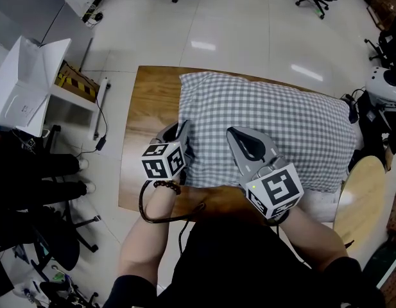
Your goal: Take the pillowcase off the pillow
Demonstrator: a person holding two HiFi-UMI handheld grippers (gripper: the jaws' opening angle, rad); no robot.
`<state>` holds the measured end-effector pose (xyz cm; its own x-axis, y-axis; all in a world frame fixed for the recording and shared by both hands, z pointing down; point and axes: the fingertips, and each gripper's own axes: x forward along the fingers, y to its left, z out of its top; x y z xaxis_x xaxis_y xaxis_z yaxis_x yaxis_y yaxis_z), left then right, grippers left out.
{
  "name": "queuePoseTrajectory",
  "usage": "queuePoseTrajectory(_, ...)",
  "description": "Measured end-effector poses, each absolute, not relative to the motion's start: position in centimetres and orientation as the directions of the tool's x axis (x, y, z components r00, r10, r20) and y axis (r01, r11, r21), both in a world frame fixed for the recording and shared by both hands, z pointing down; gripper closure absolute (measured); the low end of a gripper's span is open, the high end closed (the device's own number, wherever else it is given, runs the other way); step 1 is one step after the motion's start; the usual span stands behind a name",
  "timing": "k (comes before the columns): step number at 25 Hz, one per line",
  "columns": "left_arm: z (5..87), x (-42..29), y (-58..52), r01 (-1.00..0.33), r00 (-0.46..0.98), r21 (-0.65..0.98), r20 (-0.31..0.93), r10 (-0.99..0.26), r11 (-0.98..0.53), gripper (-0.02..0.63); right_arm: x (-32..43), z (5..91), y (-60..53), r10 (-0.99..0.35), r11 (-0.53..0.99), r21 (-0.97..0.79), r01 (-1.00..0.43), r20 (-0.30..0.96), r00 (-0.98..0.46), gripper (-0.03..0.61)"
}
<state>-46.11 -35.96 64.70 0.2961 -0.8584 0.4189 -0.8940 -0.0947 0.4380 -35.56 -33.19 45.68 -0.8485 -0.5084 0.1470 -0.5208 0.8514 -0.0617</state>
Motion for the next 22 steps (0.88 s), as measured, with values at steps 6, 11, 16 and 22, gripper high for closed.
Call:
queuePoseTrajectory(6,63.4,-45.8,-35.3,-0.933,0.259,0.342,0.418,-0.87,-0.114,0.572,-34.9,45.1,-32.0,-0.521,0.845,-0.054,-0.532,0.14,-0.842,0.578)
queuePoseTrajectory(11,62.1,-45.4,-35.1,-0.958,0.229,0.26,0.424,-0.876,-0.125,0.591,-34.1,44.3,-31.6,-0.536,0.837,-0.047,-0.545,0.133,-0.834,0.578)
queuePoseTrajectory(16,61.4,-45.3,-34.5,-0.976,0.189,0.183,0.437,-0.88,-0.12,0.604,-33.0,43.7,-30.9,-0.548,0.83,-0.041,-0.556,0.124,-0.827,0.578)
queuePoseTrajectory(22,61.2,-44.6,-33.5,-0.988,0.14,0.12,0.454,-0.88,-0.095,0.606,-30.9,43.0,-29.6,-0.555,0.828,-0.024,-0.56,0.11,-0.825,0.578)
